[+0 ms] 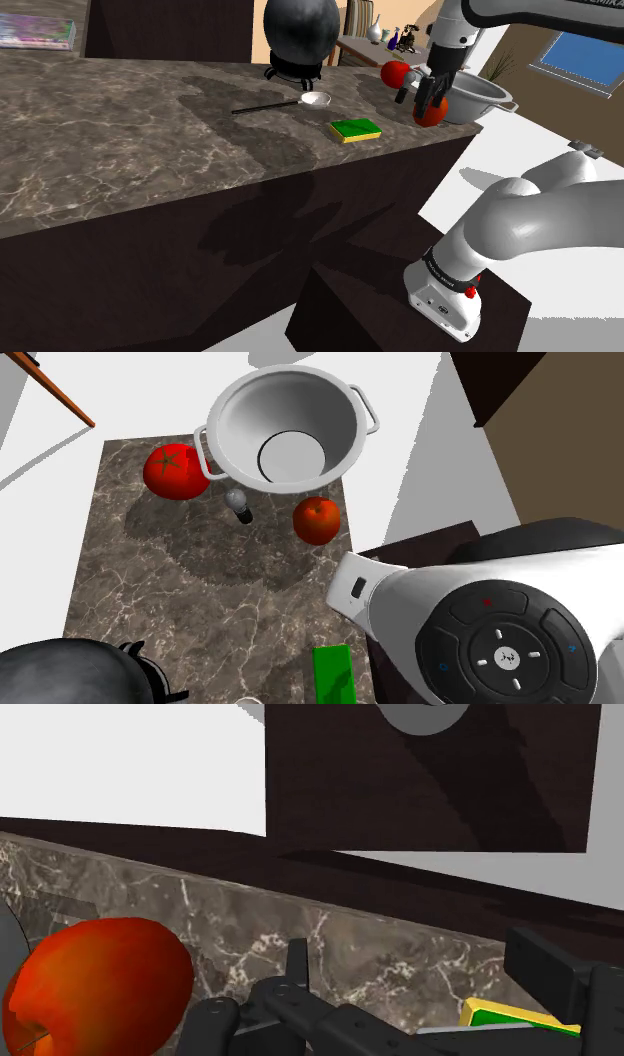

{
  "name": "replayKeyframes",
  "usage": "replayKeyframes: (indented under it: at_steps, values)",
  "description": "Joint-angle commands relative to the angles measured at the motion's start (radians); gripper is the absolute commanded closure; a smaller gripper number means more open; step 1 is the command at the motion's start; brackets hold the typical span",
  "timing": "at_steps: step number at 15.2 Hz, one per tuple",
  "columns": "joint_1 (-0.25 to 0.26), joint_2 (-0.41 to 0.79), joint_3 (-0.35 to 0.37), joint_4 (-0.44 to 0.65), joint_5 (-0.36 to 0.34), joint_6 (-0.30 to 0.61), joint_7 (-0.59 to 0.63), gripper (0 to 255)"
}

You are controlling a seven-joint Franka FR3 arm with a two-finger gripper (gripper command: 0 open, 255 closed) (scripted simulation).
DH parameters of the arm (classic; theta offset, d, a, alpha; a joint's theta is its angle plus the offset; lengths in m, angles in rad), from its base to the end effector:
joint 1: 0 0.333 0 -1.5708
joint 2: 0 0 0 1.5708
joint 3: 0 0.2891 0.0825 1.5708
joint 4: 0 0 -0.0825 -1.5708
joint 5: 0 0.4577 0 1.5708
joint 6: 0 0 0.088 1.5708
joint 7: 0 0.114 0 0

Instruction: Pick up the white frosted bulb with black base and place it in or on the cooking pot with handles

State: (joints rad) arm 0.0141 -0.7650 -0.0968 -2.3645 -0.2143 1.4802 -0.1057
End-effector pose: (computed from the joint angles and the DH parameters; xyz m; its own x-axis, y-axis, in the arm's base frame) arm 0.3907 -0.0619 0.5440 0.9901 0.0380 -0.1351 0.0562 -0.9895 0.1332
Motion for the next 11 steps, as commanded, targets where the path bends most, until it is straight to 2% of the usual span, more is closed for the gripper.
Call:
replayKeyframes:
  at_steps: [1,6,11]
  values:
    - [0.003,0.036,-0.047,0.025,-0.043,0.027,-0.087,0]
    - [0.015,0.134,-0.162,0.100,-0.124,0.100,-0.296,0]
    - [0.038,0.264,-0.272,0.208,-0.164,0.177,-0.503,0]
